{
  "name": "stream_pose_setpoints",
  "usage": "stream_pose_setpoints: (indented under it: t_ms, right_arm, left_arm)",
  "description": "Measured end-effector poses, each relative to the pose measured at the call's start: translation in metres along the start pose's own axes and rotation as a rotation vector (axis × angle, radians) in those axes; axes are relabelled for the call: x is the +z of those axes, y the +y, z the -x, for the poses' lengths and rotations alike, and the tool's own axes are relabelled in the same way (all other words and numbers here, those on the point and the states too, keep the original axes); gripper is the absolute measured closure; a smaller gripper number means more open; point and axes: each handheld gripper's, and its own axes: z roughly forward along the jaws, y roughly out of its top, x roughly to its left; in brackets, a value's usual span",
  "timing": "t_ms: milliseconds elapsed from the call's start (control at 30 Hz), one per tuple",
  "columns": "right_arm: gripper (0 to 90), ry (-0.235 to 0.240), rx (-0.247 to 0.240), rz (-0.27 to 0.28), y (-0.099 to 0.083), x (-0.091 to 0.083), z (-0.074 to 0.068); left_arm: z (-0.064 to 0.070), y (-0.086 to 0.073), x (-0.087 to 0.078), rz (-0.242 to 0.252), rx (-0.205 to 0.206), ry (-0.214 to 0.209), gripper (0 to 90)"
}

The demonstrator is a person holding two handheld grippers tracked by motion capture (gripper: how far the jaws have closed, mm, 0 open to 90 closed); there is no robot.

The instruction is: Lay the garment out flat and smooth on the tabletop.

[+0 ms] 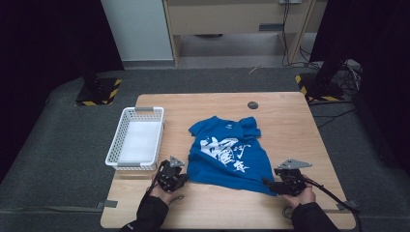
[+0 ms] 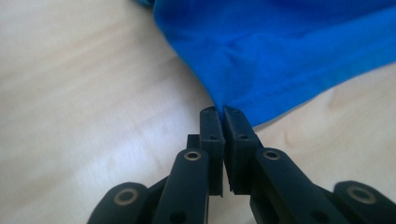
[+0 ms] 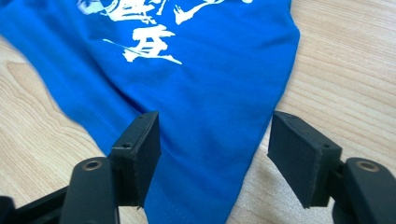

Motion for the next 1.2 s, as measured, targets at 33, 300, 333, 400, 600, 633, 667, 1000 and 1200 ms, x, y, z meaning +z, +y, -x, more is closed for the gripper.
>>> stream_pose_setpoints:
  t_ms: [33,300,333,400,600,633,667,1000,1200]
  right_arm:
    - [33.2,0.0,-0.001,-0.001,0.0,0.0,0.0]
    - [29.4,-0.01,-0.014,-0.004,-0.001,0.002,0.0]
    - [28.3,-0.012,-0.015,-0.003,-0.001,0.002,0.0]
    - [27.2,-0.015,-0.015,-0.006,-0.001,0.002,-0.001]
    - [24.3,-0.016,-0.011,-0.02,-0.001,0.004,0.0]
    - [23.6,-0.021,-0.009,-0.025,-0.001,0.005,0.0]
    - [22.5,-0.028,-0.019,-0.027,-0.001,0.005,0.0]
    - [16.9,-0.111,-0.062,-0.087,-0.003,0.014,0.002]
    - [15.8,-0.114,-0.071,-0.103,-0.004,0.016,0.002]
  left_arm:
    - [0.002,-0.004,-0.001,-0.009,0.009,0.002,86.3]
    - [0.012,-0.016,-0.011,0.023,0.048,-0.019,67.3]
    - [0.012,-0.015,-0.012,0.044,0.052,0.0,60.9]
    - [0.01,-0.013,-0.013,0.08,0.053,0.031,48.9]
    - [0.003,-0.007,-0.003,0.118,0.064,0.095,30.6]
    - [0.001,-0.006,-0.001,0.117,0.072,0.1,30.4]
    - [0.0,-0.006,0.0,0.11,0.075,0.106,28.9]
    - [-0.006,-0.011,0.011,0.046,0.11,0.134,22.5]
    - [-0.001,-0.016,0.009,0.032,0.125,0.13,17.5]
